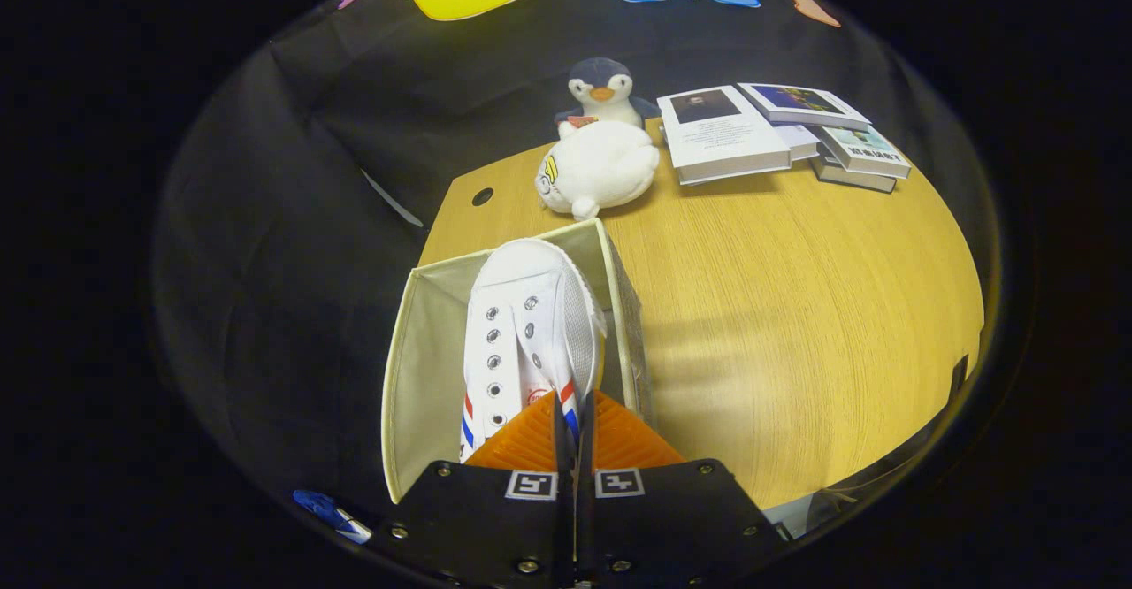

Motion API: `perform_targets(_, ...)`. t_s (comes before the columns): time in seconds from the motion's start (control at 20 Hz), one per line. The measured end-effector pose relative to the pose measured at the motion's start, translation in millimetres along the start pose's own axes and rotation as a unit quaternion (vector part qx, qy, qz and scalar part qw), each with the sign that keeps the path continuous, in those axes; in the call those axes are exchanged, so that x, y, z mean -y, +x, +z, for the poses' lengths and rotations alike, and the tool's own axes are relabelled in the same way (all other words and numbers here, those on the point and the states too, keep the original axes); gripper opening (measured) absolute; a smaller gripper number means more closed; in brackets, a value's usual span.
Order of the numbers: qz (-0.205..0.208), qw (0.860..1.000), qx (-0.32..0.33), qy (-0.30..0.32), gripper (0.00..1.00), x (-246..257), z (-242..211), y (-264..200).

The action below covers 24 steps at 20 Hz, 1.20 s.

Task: Open the storage box then place both shoes into the box .Put the left shoe in first, then the right shoe, with the right side of both shoes facing outward in a uniform manner.

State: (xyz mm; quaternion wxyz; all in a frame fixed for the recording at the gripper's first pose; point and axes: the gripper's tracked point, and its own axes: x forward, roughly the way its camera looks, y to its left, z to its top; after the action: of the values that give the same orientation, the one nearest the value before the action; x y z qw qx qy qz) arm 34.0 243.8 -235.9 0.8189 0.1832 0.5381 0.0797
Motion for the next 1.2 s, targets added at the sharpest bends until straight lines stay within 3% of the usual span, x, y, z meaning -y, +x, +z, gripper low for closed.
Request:
perform_targets(0.1,0.019,1.000,-0.002,0.001,0.07,-9,-1,-2)
perform_targets(0.15,0.032,0.999,0.003,0.007,0.25,-15,4,-4)
perform_targets(0.3,0.043,0.998,0.033,0.013,0.53,-15,22,-19)
perform_targets(0.35,0.051,0.998,0.041,0.010,0.72,-16,27,-26)
perform_targets(0.45,0.044,0.997,0.063,-0.009,0.99,-10,36,-43)
perform_targets(0.95,0.002,0.972,0.208,-0.107,0.99,38,87,-150)
perform_targets(1.2,-0.023,0.950,0.285,-0.126,0.99,78,113,-201)
